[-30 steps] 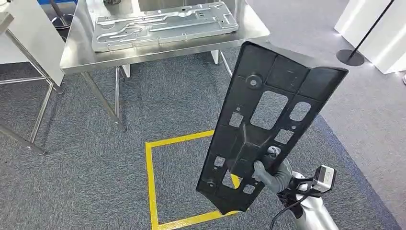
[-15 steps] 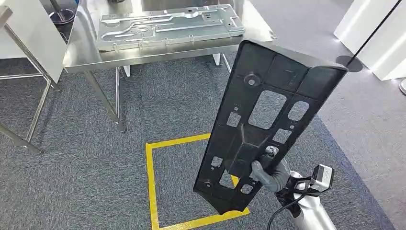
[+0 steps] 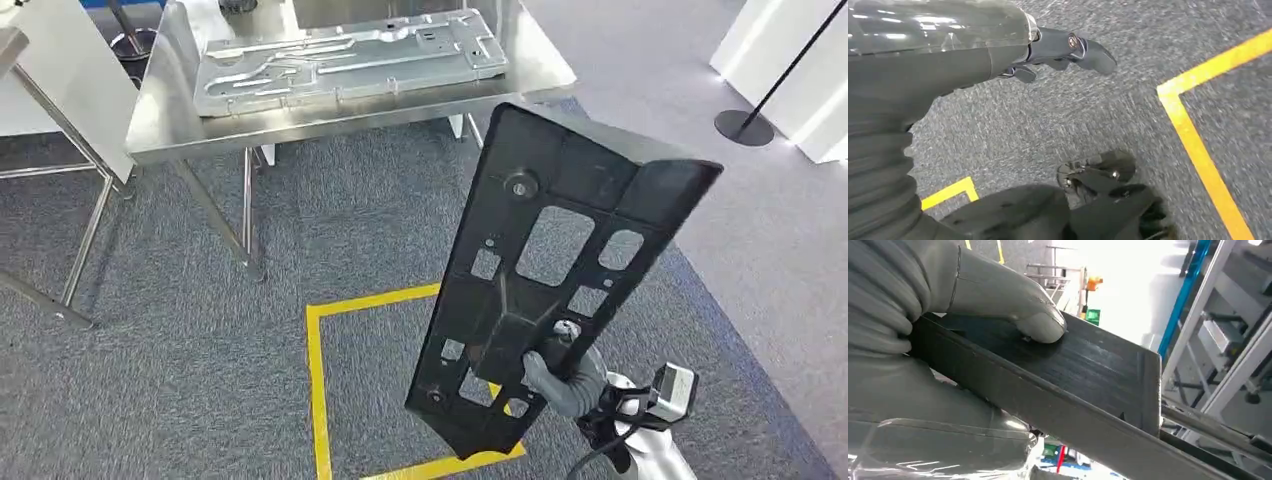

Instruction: Take the parts from the cabinet and place them on the table.

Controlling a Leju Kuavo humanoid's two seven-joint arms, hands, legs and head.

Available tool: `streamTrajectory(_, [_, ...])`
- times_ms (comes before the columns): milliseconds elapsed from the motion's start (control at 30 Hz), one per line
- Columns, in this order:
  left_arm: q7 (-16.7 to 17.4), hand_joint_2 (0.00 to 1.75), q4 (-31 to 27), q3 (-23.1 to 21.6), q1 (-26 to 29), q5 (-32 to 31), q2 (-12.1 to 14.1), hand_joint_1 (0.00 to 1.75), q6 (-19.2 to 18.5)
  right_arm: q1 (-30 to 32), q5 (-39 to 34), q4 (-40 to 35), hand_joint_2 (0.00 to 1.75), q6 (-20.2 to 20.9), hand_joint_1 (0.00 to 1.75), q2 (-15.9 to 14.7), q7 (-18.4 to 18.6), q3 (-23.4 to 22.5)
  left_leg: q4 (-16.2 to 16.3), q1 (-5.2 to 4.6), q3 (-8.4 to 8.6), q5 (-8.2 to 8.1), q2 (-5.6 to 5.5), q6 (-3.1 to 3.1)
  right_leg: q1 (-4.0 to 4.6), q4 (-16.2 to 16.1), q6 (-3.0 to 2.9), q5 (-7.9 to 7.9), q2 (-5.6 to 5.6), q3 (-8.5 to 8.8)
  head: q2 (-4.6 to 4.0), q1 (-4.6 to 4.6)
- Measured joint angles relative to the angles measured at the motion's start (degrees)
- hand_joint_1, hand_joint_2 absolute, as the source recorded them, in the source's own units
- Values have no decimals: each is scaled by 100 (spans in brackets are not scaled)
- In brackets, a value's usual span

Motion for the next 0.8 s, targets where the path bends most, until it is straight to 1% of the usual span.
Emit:
streamTrajectory(33, [13, 175, 0, -2, 5, 0, 0, 0, -13, 46, 19, -39, 175, 0, 175, 0, 0, 0, 452, 7, -256, -145, 8, -15, 3, 3, -5, -16, -1, 8, 0, 0])
streamTrajectory(67, [15, 175, 0, -2, 11, 2, 0, 0, -24, 90, 31, -61, 175, 4, 175, 0, 2, 0, 674, 11, -410, -138, 15, -23, 3, 4, 0, -31, 1, 23, 0, 0])
streamTrajectory(100, [24, 175, 0, 0, 9, 15, 0, 0, -26, 119, 31, -76, 175, 13, 175, 0, 2, 0, 574, 13, -401, 23, 21, -24, 1, 4, 4, -53, 8, 53, 0, 0])
streamTrajectory(133, [28, 175, 0, 0, 9, 26, 0, 0, -26, 129, 31, -90, 175, 31, 175, 0, 2, 0, 257, 15, -280, 268, 25, -18, -1, 4, 14, -74, 18, 87, 0, 0])
streamTrajectory(167, [31, 175, 0, 0, 9, 44, 0, 0, -26, 130, 31, -100, 175, 42, 175, 0, 2, 0, -272, 17, -49, 591, 25, -2, -2, 4, 31, -104, 26, 139, 0, 0])
streamTrajectory(200, [31, 175, 0, 0, 9, 46, 4, 0, -24, 127, 31, -107, 175, 44, 175, 0, 2, 0, -865, 16, 218, 895, 25, 28, -3, 4, 53, -138, 29, 196, 0, 0])
streamTrajectory(233, [33, 175, 0, 0, 11, 50, 4, 0, -24, 126, 31, -107, 175, 44, 175, 0, 0, 0, -1069, -10, 327, 843, 18, 61, 18, 4, 82, -161, 33, 217, 0, 2])
streamTrajectory(267, [31, 175, 0, 0, -2, 55, 4, 0, -22, 123, 31, -107, 175, 44, 175, 0, 2, 0, -1162, -25, 359, 834, 14, 92, 34, 28, 118, -180, 43, 197, 0, 0])
streamTrajectory(333, [35, 175, 0, 0, 12, 55, 9, 0, -20, 128, 33, -111, 175, 44, 175, 0, 0, 0, -1132, -41, 327, 821, 13, 152, 32, 0, 182, -169, 42, 195, 0, 0])
streamTrajectory(367, [35, 175, 0, 2, 17, 55, 13, 0, -20, 127, 33, -124, 175, 44, 175, 2, 2, 2, -1158, -37, 330, 828, 10, 193, 27, -19, 218, -172, 41, 204, 0, 0])
streamTrajectory(400, [37, 175, 0, 4, 13, 55, 11, 0, -17, 131, 31, -146, 175, 44, 175, 11, 0, 0, -1233, 17, 382, 868, 13, 251, 6, -1, 249, -209, 44, 209, 0, 0])
streamTrajectory(433, [35, 175, 0, 4, 10, 55, 9, 0, -20, 121, 31, -153, 175, 44, 175, 11, 0, 0, -1259, 5, 406, 867, 16, 278, 6, 157, 258, -306, 41, 151, 0, 2])
streamTrajectory(467, [33, 175, 0, 4, -2, 55, 11, 0, -17, 110, 28, -153, 175, 44, 175, 11, 0, -2, -1259, 6, 410, 860, 20, 303, 4, 511, 264, -495, 43, -28, 0, 0])
streamTrajectory(500, [35, 175, 0, 4, -4, 55, 9, 0, -20, 120, 31, -151, 175, 44, 175, 11, 0, -2, -1259, 0, 416, 851, 21, 314, -5, 1036, 278, -723, 43, -309, 0, 0])
streamTrajectory(533, [35, 175, 0, 4, -3, 55, 9, 0, -20, 142, 31, -151, 175, 44, 175, 13, 0, -2, -1257, -8, 418, 839, 21, 327, -9, 1515, 291, -881, 42, -579, 0, 0])
streamTrajectory(567, [35, 175, 0, 4, 3, 55, 11, 0, -20, 151, 31, -151, 175, 44, 175, 13, 0, -2, -1255, -15, 423, 828, 19, 332, -11, 1808, 298, -921, 42, -770, 0, 0])
streamTrajectory(600, [35, 175, 0, 4, 9, 55, 11, 0, -20, 153, 31, -151, 175, 44, 175, 13, 0, 0, -1254, -18, 439, 815, 17, 331, -11, 1817, 297, -821, 42, -825, 0, 0])
streamTrajectory(633, [35, 175, 0, 4, 10, 55, 11, 0, -20, 151, 31, -151, 175, 44, 175, 13, 0, -2, -1253, -21, 469, 796, 10, 325, -10, 1535, 282, -568, 42, -730, 0, 0])
streamTrajectory(667, [35, 175, 0, 4, 7, 55, 11, 0, -20, 150, 31, -151, 175, 44, 175, 13, 0, 0, -1252, -25, 511, 772, 0, 316, -9, 1050, 255, -260, 42, -522, 0, 0])
streamTrajectory(700, [35, 175, 0, 4, 6, 55, 9, 0, -20, 150, 31, -151, 175, 44, 175, 13, 0, -2, -1252, -30, 557, 744, -4, 302, -3, 513, 217, 23, 41, -278, 0, 0])
streamTrajectory(733, [35, 175, 2, 4, 11, 55, 4, 0, -20, 142, 33, -151, 175, 44, 175, 13, 0, -2, -1252, -28, 571, 718, -5, 283, 19, 113, 169, 108, 33, -115, 0, 2])
streamTrajectory(767, [37, 175, 2, 4, 4, 52, -7, 0, -24, 140, 33, -155, 175, 44, 175, 15, 0, 0, -1215, -71, 549, 691, -5, 241, 52, 18, 160, 60, 27, -70, 0, 2])
streamTrajectory(800, [46, 175, 2, 4, 1, 55, -7, 0, -24, 142, 33, -155, 175, 44, 175, 17, 0, 2, -1231, -53, 539, 690, -2, 218, 57, 43, 158, 58, 33, -89, 0, 0])
